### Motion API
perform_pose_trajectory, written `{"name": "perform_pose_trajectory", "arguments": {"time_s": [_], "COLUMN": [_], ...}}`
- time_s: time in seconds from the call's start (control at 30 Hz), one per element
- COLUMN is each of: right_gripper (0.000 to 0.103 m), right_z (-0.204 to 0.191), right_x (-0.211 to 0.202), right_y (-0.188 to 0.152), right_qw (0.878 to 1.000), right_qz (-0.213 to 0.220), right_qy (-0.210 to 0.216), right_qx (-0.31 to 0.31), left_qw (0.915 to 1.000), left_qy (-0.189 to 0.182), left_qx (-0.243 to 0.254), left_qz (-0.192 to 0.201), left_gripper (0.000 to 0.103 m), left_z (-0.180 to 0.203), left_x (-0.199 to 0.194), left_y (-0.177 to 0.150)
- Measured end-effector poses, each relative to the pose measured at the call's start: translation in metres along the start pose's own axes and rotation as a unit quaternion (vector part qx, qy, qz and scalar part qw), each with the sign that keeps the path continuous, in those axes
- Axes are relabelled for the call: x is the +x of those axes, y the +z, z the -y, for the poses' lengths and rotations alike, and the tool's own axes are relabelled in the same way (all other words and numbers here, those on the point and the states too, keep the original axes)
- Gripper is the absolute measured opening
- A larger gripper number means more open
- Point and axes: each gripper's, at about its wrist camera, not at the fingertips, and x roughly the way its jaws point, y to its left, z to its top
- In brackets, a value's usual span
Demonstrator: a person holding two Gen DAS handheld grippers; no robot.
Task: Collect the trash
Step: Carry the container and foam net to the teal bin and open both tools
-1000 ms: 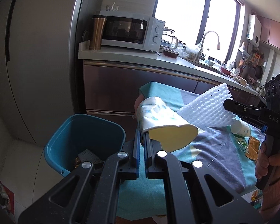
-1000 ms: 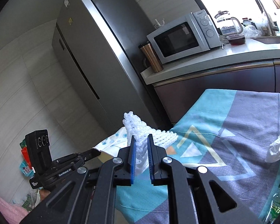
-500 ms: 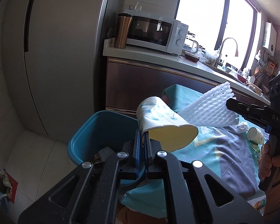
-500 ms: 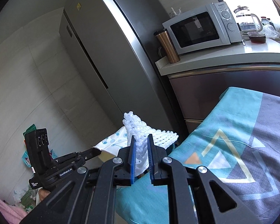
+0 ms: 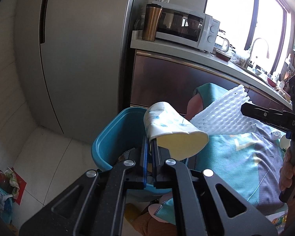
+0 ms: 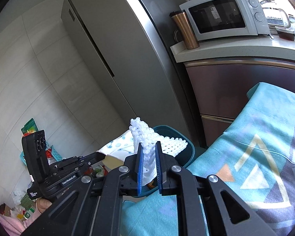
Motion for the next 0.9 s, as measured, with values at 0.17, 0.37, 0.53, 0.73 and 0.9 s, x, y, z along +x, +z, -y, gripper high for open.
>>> {"name": "perform_pose_trajectory", "arguments": {"time_s": [0.17,0.37,0.53,0.73,0.9], "right_gripper": [0.011,0.011,0.011,0.012,0.013], "right_z": [-0.004,-0.003,-0.002,0.0,-0.001], "right_x": [0.02,0.04,0.059,0.081,0.098], "right_y": [0.002,0.002,0.004,0.003,0.001], "right_qw": [1.0,0.999,0.998,0.996,0.994], "right_qz": [-0.019,-0.04,-0.057,-0.079,-0.097], "right_qy": [-0.007,-0.017,-0.029,-0.036,-0.04], "right_qx": [-0.003,-0.006,-0.011,-0.011,-0.011], "left_qw": [0.9999,0.9992,0.9983,0.9974,0.9966], "left_qy": [0.011,0.024,0.032,0.038,0.046], "left_qx": [-0.007,-0.013,-0.018,-0.018,-0.015], "left_qz": [-0.011,-0.029,-0.044,-0.058,-0.066], "left_gripper": [0.004,0.004,0.004,0.004,0.004], "left_z": [-0.008,-0.015,-0.02,-0.02,-0.017], "left_x": [0.012,0.031,0.048,0.068,0.082], "left_y": [-0.003,-0.006,-0.01,-0.014,-0.015]}}
